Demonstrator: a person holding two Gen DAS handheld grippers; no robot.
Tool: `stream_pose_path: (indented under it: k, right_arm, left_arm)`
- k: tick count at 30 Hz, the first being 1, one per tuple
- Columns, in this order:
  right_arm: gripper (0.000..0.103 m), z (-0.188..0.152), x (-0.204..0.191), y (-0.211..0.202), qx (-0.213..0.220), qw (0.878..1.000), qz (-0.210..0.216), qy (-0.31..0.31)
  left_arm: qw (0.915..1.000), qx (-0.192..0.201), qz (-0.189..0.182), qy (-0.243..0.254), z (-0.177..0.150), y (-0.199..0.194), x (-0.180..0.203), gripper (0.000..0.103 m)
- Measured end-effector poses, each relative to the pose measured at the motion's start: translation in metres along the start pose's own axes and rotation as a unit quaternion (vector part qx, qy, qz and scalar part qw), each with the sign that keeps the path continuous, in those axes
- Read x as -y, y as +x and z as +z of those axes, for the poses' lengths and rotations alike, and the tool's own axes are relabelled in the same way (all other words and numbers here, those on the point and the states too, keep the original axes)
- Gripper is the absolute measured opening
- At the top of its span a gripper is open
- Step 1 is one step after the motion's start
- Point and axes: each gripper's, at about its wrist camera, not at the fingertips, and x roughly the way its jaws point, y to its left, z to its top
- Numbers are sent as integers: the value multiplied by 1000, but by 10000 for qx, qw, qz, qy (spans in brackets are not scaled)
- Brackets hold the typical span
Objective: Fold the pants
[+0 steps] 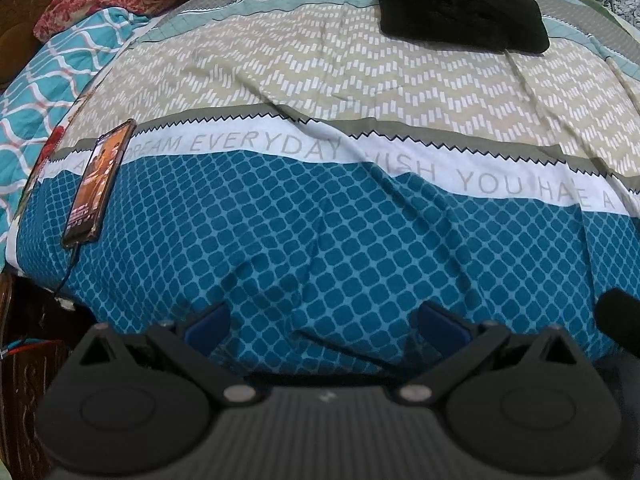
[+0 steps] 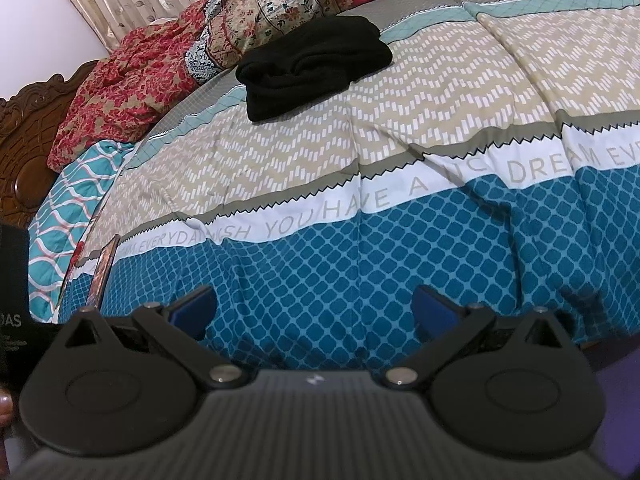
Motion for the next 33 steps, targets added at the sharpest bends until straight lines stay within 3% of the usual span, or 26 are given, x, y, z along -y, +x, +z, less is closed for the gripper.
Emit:
stream_pose_path:
  k: [33]
  right_arm:
    - [103, 3, 3, -1, -20, 10000, 20, -17]
  left_arm:
    - [9998, 78, 134, 114, 1, -1, 1, 103]
